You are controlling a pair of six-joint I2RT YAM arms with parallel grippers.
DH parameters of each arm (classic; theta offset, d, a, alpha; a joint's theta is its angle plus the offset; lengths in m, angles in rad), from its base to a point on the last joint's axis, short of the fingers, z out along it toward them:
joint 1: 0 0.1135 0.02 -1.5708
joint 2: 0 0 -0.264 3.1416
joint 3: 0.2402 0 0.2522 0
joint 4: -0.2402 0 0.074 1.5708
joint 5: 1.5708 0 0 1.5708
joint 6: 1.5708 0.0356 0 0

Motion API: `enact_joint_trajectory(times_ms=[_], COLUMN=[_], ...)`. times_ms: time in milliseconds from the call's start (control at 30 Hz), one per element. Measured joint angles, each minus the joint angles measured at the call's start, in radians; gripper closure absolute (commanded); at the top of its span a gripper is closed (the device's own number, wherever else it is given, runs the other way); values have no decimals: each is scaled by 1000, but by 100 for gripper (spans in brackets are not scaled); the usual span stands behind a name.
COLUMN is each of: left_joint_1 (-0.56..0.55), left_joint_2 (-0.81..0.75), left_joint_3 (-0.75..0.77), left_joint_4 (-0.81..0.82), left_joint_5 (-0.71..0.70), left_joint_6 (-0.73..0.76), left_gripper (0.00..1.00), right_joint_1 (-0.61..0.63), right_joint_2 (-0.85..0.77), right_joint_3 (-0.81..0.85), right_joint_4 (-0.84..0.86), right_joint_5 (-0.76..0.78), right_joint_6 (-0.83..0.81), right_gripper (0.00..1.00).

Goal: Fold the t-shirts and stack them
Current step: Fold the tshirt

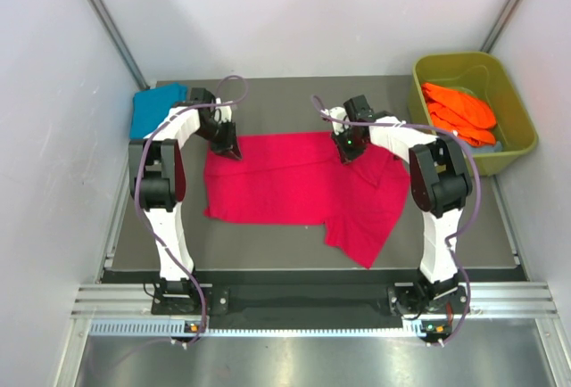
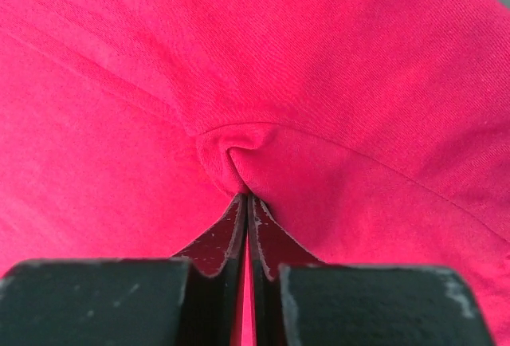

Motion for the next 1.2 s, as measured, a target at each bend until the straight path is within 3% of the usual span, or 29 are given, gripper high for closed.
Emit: enact_joint_trajectory(times_ms=[433, 1000, 1067, 1133, 1200], left_joint_1=[0, 0, 0, 0, 0], left_joint_2=[0, 0, 0, 0, 0], left_joint_3=[0, 0, 0, 0, -1], left_joint_4=[1, 4, 4, 4, 5], left_joint_5=[2, 16, 16, 16, 16], left_joint_6=[0, -26, -26, -26, -26], left_gripper=[80, 80, 80, 80, 80], right_joint_1=[6, 52, 53, 53, 54], right_joint_2=[-11, -125, -124, -124, -124], right_joint_3=[0, 0, 0, 0, 0], right_joint_4=[-11, -93, -97, -102, -106], right_joint_5=[-7, -172, -191, -204, -200], right_joint_6=[3, 63, 69, 78, 83], right_gripper=[100, 100, 92, 66, 59])
